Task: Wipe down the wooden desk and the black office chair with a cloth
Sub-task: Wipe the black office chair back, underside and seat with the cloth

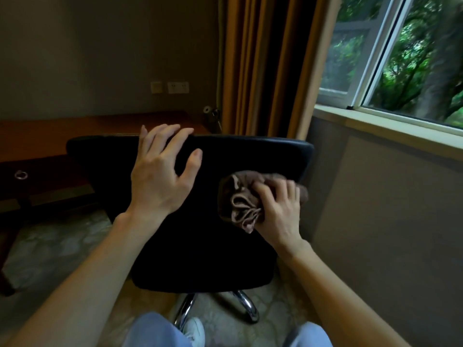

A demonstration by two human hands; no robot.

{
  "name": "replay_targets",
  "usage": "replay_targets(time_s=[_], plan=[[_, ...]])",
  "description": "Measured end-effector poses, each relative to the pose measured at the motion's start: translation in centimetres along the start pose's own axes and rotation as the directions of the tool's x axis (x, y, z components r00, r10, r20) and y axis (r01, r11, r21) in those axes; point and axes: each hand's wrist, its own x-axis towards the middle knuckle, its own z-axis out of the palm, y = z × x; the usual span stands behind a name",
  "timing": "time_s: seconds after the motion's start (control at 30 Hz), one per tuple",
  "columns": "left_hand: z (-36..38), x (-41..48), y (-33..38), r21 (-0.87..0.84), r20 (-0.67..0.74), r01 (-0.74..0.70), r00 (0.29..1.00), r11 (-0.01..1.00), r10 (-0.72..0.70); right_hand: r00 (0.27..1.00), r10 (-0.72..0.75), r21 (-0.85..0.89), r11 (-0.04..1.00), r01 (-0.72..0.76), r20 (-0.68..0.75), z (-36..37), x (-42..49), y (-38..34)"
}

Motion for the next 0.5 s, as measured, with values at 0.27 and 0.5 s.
replay_targets(time_s=[0.27, 0.5], plan=[[-2.4, 1.1, -1.1, 0.018, 0.024, 0.128, 0.991, 0.992, -0.128, 0.920, -0.236, -0.185, 0.965, 0.184, -0.313, -4.7, 7.8, 0.7], [0.8, 1.3, 4.8, 0.070, 0.205, -0.048, 0.978, 0.996, 0.032, 0.964, 0.049, -0.177, 0.984, -0.002, 0.261, 4.0, -6.4, 2.8]])
